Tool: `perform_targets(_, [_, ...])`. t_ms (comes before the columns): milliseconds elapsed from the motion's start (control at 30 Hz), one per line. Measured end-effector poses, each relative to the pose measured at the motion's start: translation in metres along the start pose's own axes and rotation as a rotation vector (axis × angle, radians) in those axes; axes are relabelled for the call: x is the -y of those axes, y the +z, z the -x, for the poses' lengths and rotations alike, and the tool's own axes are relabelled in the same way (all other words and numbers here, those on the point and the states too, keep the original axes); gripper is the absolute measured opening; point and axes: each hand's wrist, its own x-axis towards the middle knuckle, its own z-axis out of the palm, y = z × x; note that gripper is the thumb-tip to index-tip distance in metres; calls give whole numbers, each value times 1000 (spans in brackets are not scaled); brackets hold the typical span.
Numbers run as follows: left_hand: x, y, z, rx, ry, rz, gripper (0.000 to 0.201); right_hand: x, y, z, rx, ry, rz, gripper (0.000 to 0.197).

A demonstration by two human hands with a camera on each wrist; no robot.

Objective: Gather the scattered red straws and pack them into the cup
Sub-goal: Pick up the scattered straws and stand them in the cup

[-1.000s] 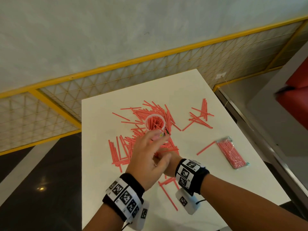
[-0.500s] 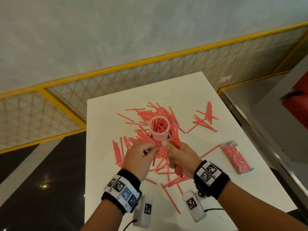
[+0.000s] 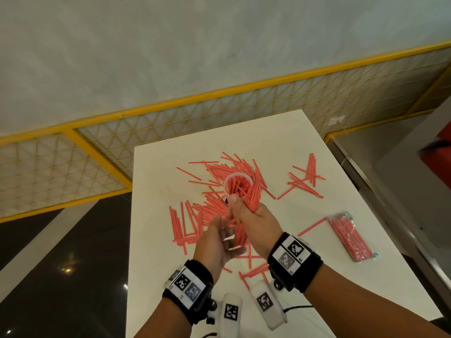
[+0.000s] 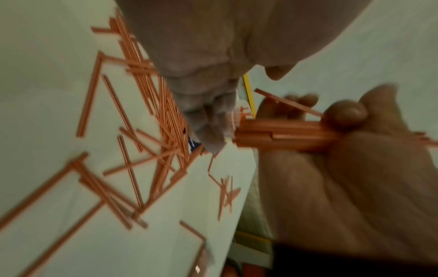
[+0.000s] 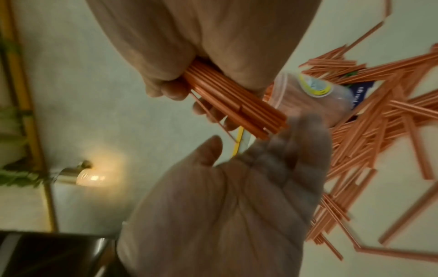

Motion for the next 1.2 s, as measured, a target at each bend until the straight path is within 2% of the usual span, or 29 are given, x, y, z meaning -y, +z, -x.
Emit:
perform_targets(100, [-1, 11, 3, 86, -34, 98, 49, 0, 10, -2, -9, -63, -5, 61])
perform_targets(233, [-2, 16, 2, 111, -92, 214, 49, -11, 15, -4, 3, -100, 91, 40])
perform_targets(367, [-2, 11, 0, 86, -64, 253, 44, -27, 12, -3, 37, -271, 357, 25])
perform_targets(433, [-4, 7, -4, 26, -72, 231, 41, -36, 6, -3, 13, -292, 446, 25])
perform_targets(500, [-6, 2, -9, -42, -96, 206, 49, -43, 0, -4, 4, -238, 474, 30])
perform_targets(600, [-6, -4, -14, -55, -76, 99, 65, -43, -5, -9, 57, -153, 451, 34])
perform_targets(800, [0, -27, -11, -75, -54, -31, 61, 5, -31, -68, -145, -92, 387, 48])
perform_targets(867, [5, -35, -8, -93, -64, -50, 58, 7, -37, -99, -138, -66, 502, 61])
perform_targets(933, [11, -42, -5, -111, -70, -64, 52, 2, -36, -122, -89, -14, 622, 65])
perform_targets(1100, [22, -58, -1, -127, -69, -159, 35, -4, -25, -144, 57, 108, 969, 49])
perform_targets(1200, [24, -64, 0, -118, -61, -232, 32, -8, -20, -154, 119, 104, 1126, 49])
